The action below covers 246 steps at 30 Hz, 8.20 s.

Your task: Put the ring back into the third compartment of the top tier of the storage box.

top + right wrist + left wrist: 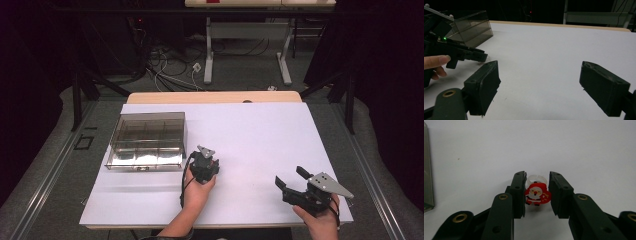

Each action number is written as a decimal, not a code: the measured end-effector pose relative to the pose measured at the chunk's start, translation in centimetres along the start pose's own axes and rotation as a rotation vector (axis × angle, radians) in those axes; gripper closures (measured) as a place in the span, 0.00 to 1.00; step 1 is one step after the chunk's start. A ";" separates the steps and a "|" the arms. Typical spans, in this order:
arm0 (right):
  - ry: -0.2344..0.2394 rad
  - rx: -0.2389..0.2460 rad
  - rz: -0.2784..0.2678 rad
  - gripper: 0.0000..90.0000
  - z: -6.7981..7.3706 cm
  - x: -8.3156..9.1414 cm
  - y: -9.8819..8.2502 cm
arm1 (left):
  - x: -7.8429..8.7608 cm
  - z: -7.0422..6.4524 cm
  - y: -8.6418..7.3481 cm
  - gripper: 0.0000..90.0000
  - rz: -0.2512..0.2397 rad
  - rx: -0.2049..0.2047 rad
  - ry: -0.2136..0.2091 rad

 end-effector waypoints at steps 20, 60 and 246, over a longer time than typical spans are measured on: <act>-0.003 0.001 0.003 0.17 0.0 0.0 0.0 | 1.5 -0.8 1.1 0.74 -0.044 -0.025 -0.029; -0.003 0.003 -0.003 0.17 0.0 0.1 0.0 | 6.1 -1.8 3.7 0.74 -0.170 -0.041 -0.059; 0.004 0.008 0.021 0.17 0.1 -0.4 -0.3 | 12.6 8.3 -2.6 0.00 -0.205 0.050 -0.126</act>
Point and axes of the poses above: each handheld gripper's, and its own axes: x roughly backward along the jaws, y roughly out of its top, z roughly to its left, the point moved 3 cm from there along -x, roughly forward along the jaws, and after that the axes turned 13 degrees about z, right-handed, at the moved point
